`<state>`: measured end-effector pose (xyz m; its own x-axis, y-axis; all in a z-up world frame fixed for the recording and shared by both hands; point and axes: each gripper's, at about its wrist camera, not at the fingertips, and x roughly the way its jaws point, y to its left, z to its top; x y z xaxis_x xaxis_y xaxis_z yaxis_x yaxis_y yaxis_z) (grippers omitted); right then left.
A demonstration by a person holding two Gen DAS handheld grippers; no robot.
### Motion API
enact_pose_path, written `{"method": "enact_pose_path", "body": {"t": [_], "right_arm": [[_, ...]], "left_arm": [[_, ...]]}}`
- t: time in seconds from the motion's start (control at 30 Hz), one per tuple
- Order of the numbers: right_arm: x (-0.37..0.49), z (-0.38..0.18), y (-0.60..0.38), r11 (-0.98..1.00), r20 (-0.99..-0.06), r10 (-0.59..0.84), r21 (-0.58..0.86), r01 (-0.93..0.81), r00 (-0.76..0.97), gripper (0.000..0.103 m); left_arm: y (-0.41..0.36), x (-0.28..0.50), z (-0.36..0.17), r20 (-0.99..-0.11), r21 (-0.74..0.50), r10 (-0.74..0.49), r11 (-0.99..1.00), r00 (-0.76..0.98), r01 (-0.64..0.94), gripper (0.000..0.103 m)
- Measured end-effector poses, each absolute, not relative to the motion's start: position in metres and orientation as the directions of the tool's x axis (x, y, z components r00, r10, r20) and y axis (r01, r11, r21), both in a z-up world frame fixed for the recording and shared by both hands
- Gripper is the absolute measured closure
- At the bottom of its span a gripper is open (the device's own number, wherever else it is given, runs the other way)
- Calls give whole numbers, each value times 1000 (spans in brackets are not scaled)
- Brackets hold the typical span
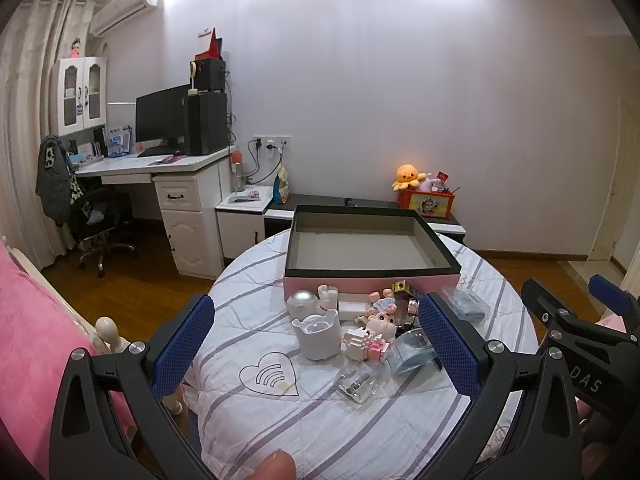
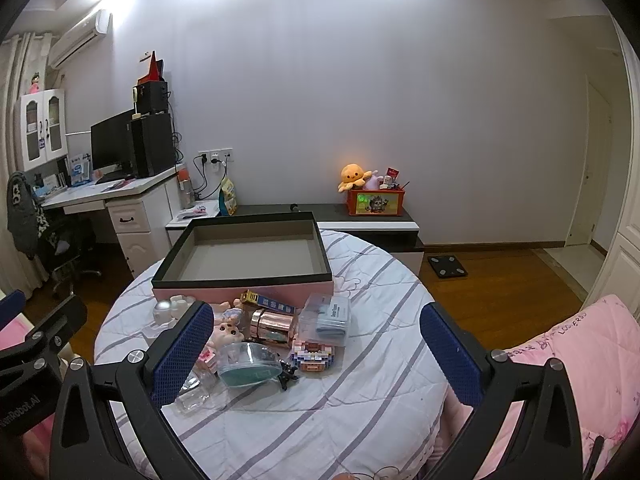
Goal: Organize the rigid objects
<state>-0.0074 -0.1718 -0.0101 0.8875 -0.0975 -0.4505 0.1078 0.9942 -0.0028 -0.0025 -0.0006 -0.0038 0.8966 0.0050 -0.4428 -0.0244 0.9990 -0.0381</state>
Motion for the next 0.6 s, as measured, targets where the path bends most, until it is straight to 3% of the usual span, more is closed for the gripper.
{"method": "enact_pose_path", "body": {"t": [0.6], "right_arm": [[-11,-5,-165,995,-434,-91,-13,95,896,0]], "left_arm": [[4,-1,-9,-446,-46,5,999,895,-29,0]]}}
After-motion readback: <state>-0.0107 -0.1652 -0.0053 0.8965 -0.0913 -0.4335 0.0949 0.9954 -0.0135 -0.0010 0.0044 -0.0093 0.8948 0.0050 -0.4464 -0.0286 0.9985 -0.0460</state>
